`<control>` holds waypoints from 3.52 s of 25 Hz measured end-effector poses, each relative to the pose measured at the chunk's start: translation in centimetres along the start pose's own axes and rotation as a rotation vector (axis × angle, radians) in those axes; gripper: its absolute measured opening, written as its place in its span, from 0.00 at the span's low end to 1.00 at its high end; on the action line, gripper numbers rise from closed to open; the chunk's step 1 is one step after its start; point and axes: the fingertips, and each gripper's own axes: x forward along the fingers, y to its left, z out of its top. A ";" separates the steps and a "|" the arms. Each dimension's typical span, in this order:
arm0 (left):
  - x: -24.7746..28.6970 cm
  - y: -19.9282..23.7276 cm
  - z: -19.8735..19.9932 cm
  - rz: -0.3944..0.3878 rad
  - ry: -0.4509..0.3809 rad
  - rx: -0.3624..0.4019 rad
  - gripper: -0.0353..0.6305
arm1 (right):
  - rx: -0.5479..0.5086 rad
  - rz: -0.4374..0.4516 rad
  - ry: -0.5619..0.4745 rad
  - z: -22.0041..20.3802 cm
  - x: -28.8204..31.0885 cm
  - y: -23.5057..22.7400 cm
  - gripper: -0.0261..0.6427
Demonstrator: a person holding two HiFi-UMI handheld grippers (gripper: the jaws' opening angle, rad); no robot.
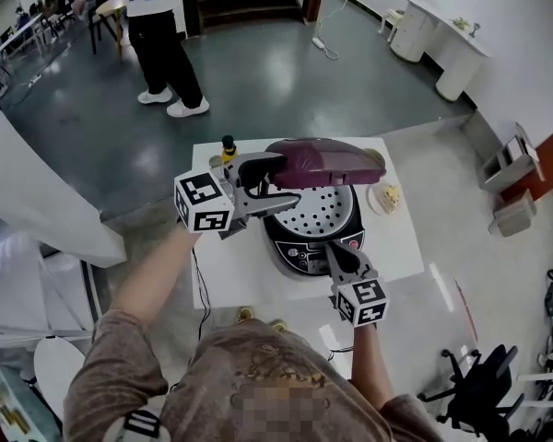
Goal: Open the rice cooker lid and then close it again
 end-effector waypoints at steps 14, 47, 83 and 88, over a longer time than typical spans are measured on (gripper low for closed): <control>-0.1 -1.8 -4.6 0.022 0.021 -0.069 0.51 | -0.002 -0.002 -0.021 0.0 0.1 0.1 0.05; 0.0 -2.8 -8.7 0.028 0.065 -0.112 0.47 | 0.036 0.009 -0.096 6.7 0.0 -3.4 0.05; 0.7 -3.7 -13.7 0.040 0.191 -0.182 0.47 | -0.005 0.032 0.108 0.0 1.4 -2.8 0.05; 0.8 -3.6 -13.8 0.047 0.183 -0.185 0.47 | 0.002 0.039 0.112 -0.1 1.4 -2.9 0.05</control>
